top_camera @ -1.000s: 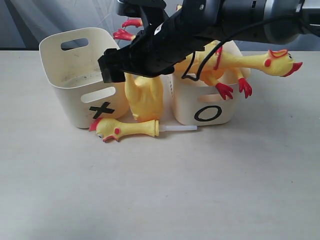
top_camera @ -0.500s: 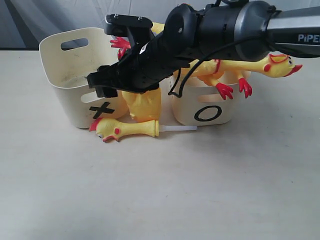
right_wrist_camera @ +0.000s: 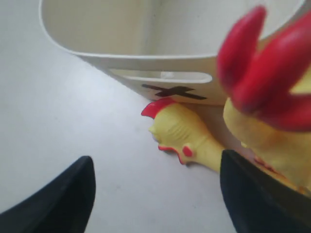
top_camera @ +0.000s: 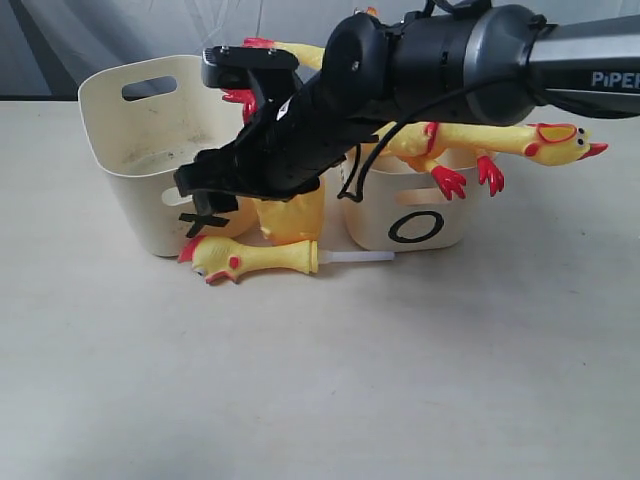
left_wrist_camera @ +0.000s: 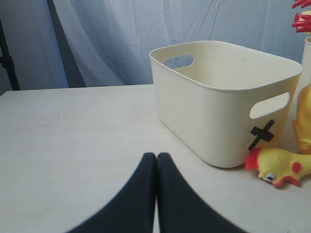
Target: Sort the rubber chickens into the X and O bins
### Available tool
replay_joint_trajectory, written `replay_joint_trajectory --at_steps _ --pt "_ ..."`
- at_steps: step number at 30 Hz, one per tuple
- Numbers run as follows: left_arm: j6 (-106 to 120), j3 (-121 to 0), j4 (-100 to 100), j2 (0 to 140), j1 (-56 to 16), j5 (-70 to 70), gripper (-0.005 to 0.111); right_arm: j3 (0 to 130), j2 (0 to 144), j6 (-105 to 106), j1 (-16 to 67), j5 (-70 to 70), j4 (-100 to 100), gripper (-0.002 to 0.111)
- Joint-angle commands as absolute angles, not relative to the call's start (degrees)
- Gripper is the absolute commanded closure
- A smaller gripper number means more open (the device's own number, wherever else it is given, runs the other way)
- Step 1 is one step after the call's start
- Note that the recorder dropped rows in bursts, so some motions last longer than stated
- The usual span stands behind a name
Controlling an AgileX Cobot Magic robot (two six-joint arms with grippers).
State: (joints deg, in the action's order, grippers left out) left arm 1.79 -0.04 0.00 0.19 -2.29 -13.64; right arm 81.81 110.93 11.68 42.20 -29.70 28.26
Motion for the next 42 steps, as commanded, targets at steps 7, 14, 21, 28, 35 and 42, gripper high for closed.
replay_joint_trajectory --at_steps 7,14,21,28,35,42 --pt "1.6 0.0 0.0 0.0 -2.5 -13.7 0.107 81.8 101.9 12.6 42.4 -39.1 20.1 0.041" --pt "1.6 0.0 0.0 0.0 -2.5 -13.7 0.107 81.1 99.6 13.7 42.4 -52.3 16.2 0.041" --pt "1.6 0.0 0.0 0.0 -2.5 -13.7 0.107 77.2 101.2 21.7 45.0 -47.7 12.3 0.041" --pt "1.6 0.0 0.0 0.0 -2.5 -13.7 0.107 77.2 107.0 23.5 47.7 -39.2 5.7 0.041" --pt "1.6 0.0 0.0 0.0 -2.5 -13.7 0.107 77.2 112.0 25.8 50.6 -32.8 -7.4 0.041" --pt "1.6 0.0 0.0 0.0 -2.5 -13.7 0.107 77.2 116.7 23.1 50.8 -28.7 -14.3 0.041"
